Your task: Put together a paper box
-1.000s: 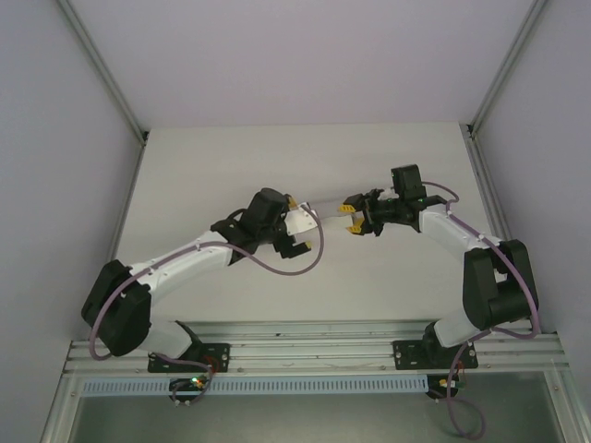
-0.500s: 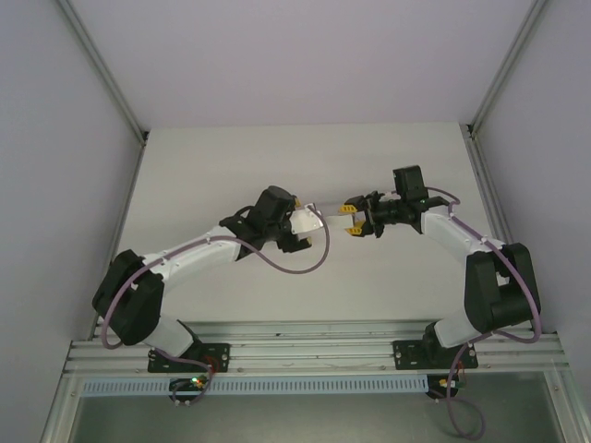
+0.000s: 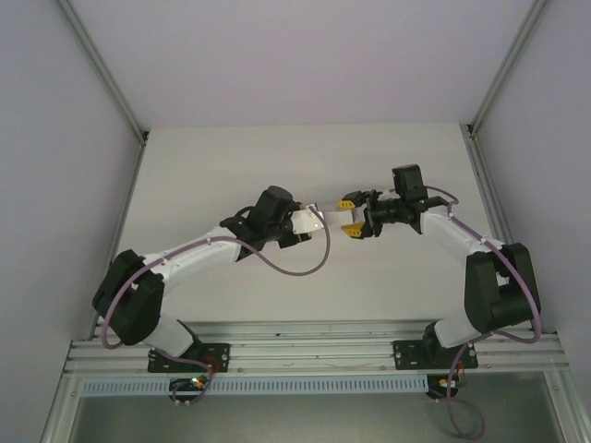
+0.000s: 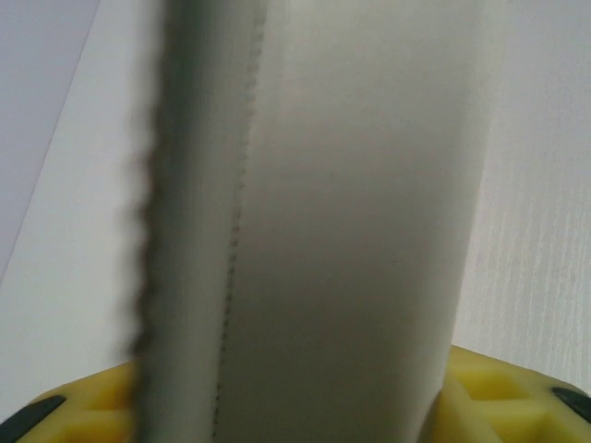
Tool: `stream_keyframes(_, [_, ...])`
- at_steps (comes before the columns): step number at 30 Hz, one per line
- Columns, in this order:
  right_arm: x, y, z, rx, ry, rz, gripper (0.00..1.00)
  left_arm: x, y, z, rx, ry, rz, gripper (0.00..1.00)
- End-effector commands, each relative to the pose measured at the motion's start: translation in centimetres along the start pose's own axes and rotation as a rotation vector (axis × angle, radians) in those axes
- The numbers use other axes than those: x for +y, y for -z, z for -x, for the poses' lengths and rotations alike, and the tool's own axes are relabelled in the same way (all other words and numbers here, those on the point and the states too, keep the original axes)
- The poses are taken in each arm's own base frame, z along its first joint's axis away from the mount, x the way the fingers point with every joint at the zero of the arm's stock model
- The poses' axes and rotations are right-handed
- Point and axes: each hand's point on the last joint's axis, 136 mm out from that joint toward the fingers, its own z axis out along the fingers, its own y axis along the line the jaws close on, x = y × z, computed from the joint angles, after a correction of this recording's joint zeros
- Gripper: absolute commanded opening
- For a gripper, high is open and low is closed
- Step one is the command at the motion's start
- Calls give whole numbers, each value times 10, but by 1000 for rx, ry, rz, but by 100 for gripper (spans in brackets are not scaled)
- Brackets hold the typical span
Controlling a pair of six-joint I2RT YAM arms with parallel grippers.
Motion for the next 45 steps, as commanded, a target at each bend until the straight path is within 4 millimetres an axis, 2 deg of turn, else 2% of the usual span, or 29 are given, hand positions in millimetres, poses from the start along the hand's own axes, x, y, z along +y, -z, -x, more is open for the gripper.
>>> stream_keyframes(1, [-1,4,-10,22,66,-16,73,6,9,17,-73,-3,19,43])
stream_keyframes(2, [1,9,-3,-18,100,-10,79,0,10,14,-60,-6,-9,43])
stream_keyframes(4, [10,26,15,-126,220,8,100,-8,13,6,-36,-6,-49,43])
stream_keyframes(8, [11,84,64,-491,498,-82,99,-21,18,-17,40,19,-141,44])
stream_keyframes(10, [12,102,75,-619,644,-130,100,-31,21,-29,91,43,-219,46])
stream_keyframes(12, [15,105,74,-642,763,-128,100,-37,22,-39,133,77,-288,46])
stream_keyframes(15, [30,92,48,-518,983,-35,100,-38,21,-47,185,150,-369,46])
stream_keyframes(17, [32,79,29,-416,1101,-9,100,-35,18,-52,224,185,-390,46])
stream_keyframes(20, [25,65,22,-377,1239,-93,99,-32,11,-59,276,198,-400,46])
stream_keyframes(26, [12,34,25,-310,1354,-257,85,-28,-3,-68,356,218,-423,47])
stream_keyframes(33, [-9,9,45,-237,1317,-391,68,-27,-15,-81,455,240,-434,49])
stream_keyframes(40, [1,-2,49,-248,1392,-457,55,-30,-15,-76,426,227,-431,49])
stream_keyframes(41, [1,-3,51,-248,1391,-475,50,-30,-15,-75,420,227,-431,49])
stream_keyframes(45, [-3,-13,47,-189,1417,-508,42,-30,-17,-73,407,224,-430,49])
